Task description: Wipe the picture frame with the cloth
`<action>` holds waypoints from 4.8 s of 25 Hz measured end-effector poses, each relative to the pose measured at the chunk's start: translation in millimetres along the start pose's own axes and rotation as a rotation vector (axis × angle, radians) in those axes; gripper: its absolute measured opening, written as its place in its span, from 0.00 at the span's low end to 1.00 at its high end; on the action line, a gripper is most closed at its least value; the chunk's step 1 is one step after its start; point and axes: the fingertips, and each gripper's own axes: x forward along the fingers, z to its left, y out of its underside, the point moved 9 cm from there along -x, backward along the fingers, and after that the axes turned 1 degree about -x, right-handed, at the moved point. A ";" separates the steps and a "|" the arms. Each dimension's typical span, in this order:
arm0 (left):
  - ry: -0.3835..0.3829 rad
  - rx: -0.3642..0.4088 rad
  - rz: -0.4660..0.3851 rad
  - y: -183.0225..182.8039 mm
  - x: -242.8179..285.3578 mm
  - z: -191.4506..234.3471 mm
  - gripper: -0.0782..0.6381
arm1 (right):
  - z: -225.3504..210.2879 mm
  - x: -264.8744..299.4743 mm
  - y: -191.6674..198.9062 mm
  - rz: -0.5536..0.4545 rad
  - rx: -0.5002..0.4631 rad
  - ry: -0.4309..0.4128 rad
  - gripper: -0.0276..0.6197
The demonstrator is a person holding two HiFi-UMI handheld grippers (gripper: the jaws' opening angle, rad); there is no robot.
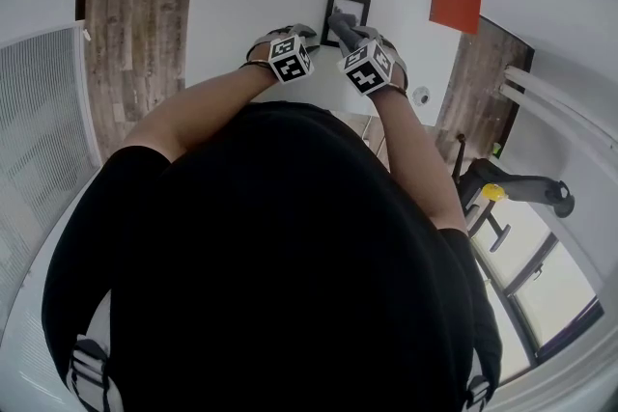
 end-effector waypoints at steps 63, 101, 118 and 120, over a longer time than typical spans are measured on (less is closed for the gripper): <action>-0.034 -0.002 -0.080 7.5 0.8 -2.1 0.28 | 17.7 13.3 55.3 0.083 -0.060 -0.046 0.21; 0.014 -0.223 -0.042 34.5 -58.0 30.0 0.30 | 24.4 -103.0 81.5 -0.342 0.617 0.078 0.21; -0.044 -0.213 -0.372 21.1 -210.2 38.5 0.30 | 42.2 -169.6 72.6 -0.534 0.791 0.254 0.21; -0.044 -0.197 -0.399 16.5 -223.5 40.3 0.30 | 43.4 -174.9 63.8 -0.550 0.786 0.269 0.21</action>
